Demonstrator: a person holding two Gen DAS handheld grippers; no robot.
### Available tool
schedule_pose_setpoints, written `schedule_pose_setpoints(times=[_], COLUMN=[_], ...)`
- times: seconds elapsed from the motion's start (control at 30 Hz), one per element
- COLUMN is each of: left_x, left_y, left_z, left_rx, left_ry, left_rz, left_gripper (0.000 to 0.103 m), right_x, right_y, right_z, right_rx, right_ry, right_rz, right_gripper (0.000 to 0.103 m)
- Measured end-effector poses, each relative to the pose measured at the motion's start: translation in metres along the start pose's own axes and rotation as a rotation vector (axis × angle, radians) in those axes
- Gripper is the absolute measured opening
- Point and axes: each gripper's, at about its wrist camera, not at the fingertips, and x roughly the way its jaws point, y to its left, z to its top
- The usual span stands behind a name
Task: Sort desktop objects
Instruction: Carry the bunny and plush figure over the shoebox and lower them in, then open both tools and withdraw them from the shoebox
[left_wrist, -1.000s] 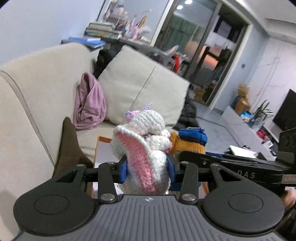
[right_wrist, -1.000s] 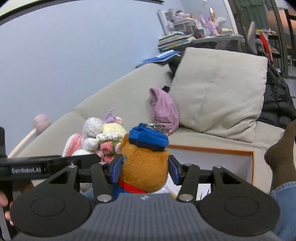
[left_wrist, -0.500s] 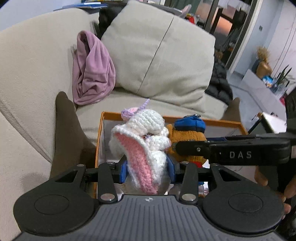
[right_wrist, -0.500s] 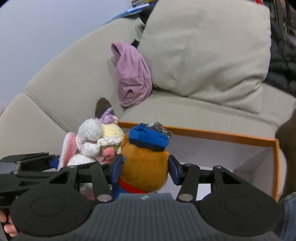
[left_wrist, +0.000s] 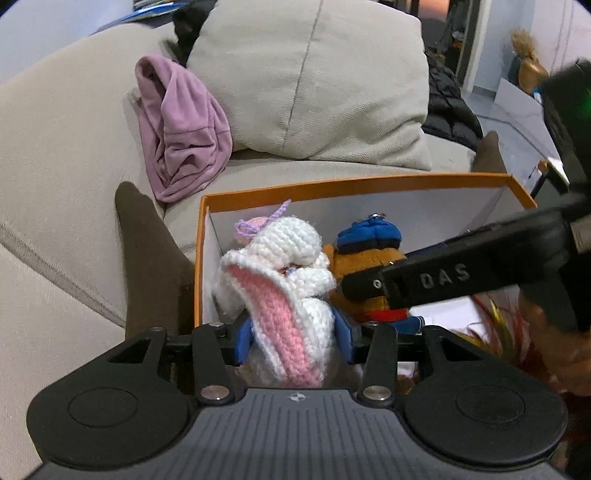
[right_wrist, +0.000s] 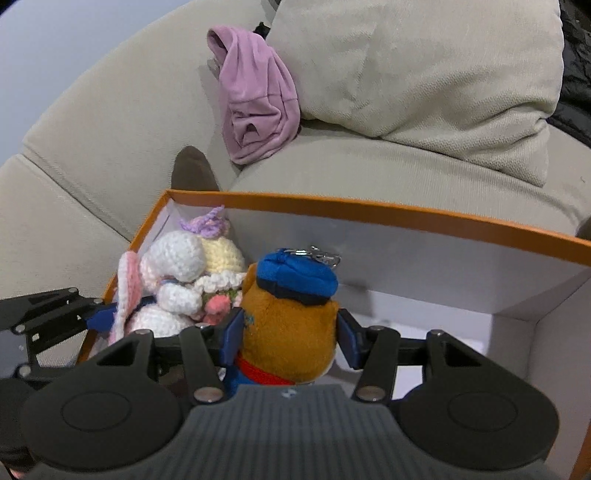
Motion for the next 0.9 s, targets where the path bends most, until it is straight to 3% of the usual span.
schedule_pose_setpoints(times=[0.27,0.37,0.43,0.5,0.53,0.63,0.9], left_x=[-0.009,-0.019,-0.025,-0.031,-0.035,-0.044,-0.045], left_y=[0.007,0.009,0.014,0.019,0.020,0.026,0.033], left_z=[-0.001,-0.002,-0.002,-0.003,-0.003,-0.004,-0.004], left_rx=[-0.027,-0.039,-0.071,-0.107,-0.116,-0.154,-0.195], left_ry=[-0.041,-0.077,-0.104,-0.137,-0.156,-0.205,-0.204], left_rz=[-0.049,-0.045,-0.059,-0.065,-0.067,-0.065,-0.074], left_gripper=[0.054,0.054,0.046,0.044,0.044,0.044,0.043], right_x=[0.007,-0.001,-0.006,-0.007,-0.006,0.005,0.019], right_y=[0.001,0.000,0.003,0.006,0.006,0.004,0.013], right_z=[0.001,-0.001,-0.002,-0.004,-0.005,-0.009,-0.002], right_rx=[0.057,0.077,0.069,0.056,0.056,0.088,0.100], right_ry=[0.005,-0.001,-0.003,0.013,0.023,0.079,0.072], right_rz=[-0.041,-0.010,-0.019,-0.047,-0.050,-0.032,-0.033], right_gripper=[0.062,0.061,0.061,0.059,0.051,0.042,0.039])
